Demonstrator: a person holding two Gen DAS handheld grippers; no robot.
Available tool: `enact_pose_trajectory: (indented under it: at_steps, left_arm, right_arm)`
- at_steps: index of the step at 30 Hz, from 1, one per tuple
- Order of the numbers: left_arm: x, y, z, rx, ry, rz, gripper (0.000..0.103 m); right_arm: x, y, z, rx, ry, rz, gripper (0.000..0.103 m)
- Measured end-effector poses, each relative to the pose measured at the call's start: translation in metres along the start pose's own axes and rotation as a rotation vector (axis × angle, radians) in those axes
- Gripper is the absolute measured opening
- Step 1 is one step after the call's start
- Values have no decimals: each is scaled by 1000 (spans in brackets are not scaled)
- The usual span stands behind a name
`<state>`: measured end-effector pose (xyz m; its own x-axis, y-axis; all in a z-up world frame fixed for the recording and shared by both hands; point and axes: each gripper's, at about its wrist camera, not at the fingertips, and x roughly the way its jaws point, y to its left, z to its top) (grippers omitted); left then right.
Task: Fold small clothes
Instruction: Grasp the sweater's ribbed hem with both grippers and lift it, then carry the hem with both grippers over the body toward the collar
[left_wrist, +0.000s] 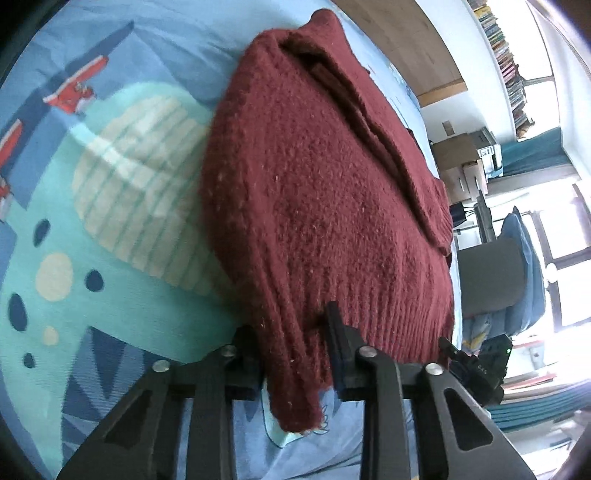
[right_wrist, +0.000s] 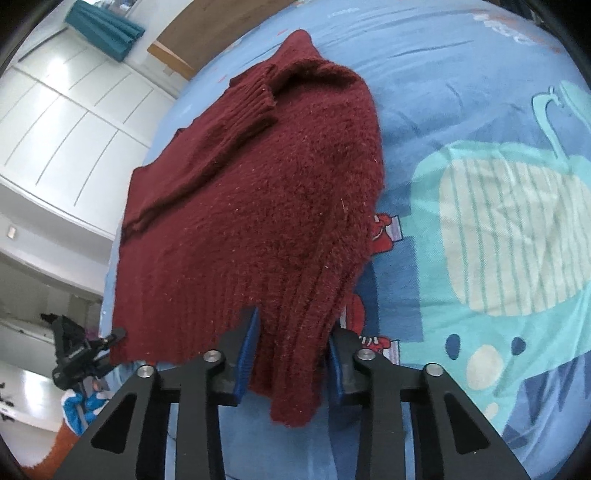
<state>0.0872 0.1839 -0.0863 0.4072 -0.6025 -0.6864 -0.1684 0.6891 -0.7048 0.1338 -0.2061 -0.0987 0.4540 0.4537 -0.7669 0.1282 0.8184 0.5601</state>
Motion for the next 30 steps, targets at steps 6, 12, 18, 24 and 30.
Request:
enact_pose_trajectory:
  at_steps: [6,12,18,24,30]
  left_arm:
    - [2,-3,2,3,14,-20,9]
    - [-13,-10,16,-1,-30,-57,7]
    - [-44,-34,57,52,-127,-101,7]
    - [-62,-63,113,114,-218,-121,7]
    - [-49,-101,160,175,-282,-86,7]
  right_arm:
    - [4,-1,0,10,18,57,13]
    - [-3,5,7,-2,-5,80,11]
    - [-24,22,38,-43,-90,126,11]
    - [-42,52,98,-105,-200,146,11]
    - [-44,74,160,-170,-274,107,11]
